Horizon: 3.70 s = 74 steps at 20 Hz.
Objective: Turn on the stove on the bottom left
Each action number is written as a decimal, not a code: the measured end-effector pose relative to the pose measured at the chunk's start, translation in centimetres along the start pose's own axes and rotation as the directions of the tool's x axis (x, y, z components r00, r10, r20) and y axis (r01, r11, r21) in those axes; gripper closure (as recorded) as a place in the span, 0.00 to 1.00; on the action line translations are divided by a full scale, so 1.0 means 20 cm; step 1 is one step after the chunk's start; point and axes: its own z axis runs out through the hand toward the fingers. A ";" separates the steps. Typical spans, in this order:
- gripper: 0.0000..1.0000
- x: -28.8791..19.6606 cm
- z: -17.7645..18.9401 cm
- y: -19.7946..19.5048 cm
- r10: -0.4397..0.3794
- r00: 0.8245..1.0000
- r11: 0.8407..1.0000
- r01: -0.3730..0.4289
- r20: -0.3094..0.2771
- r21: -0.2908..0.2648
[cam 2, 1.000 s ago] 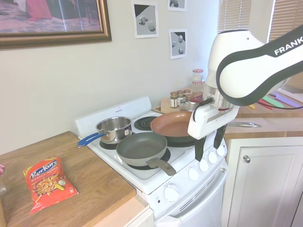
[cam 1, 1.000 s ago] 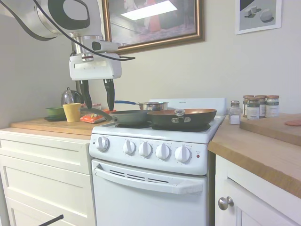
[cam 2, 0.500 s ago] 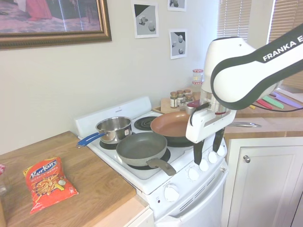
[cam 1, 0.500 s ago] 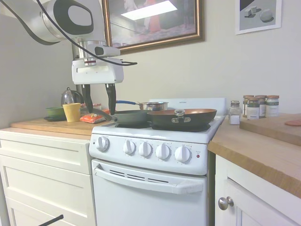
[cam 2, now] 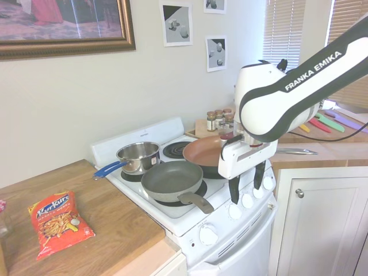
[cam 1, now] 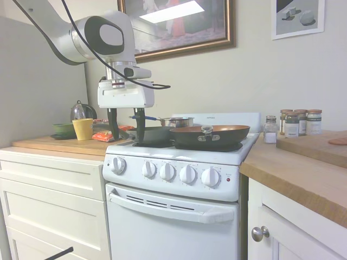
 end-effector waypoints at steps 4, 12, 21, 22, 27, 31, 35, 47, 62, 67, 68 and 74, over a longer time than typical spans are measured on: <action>0.00 0.06 0.06 0.00 0.015 1.000 1.000 -0.015 0.009 -0.007; 1.00 0.12 0.14 0.00 0.036 0.999 0.999 -0.036 0.017 -0.013; 1.00 0.13 0.17 -0.04 0.042 0.999 0.999 -0.042 0.005 -0.013; 1.00 0.13 0.17 -0.04 0.044 0.999 0.999 -0.044 0.004 -0.013; 1.00 0.13 0.17 -0.04 0.047 0.999 0.999 -0.047 0.000 -0.013; 1.00 0.13 0.18 -0.04 0.041 0.999 0.999 -0.042 -0.007 -0.016; 1.00 0.13 0.18 -0.04 0.040 0.999 0.999 -0.041 -0.014 -0.022; 1.00 0.15 0.22 -0.05 0.036 0.998 0.999 -0.037 -0.047 -0.027; 1.00 0.17 0.31 -0.10 0.036 0.997 0.998 -0.039 -0.065 -0.043; 1.00 0.19 0.34 -0.12 0.036 0.997 0.998 -0.039 -0.068 -0.047; 1.00 0.20 0.35 -0.12 0.036 0.997 0.998 -0.039 -0.070 -0.046; 1.00 0.23 0.38 -0.13 0.042 0.997 0.998 -0.045 -0.071 -0.050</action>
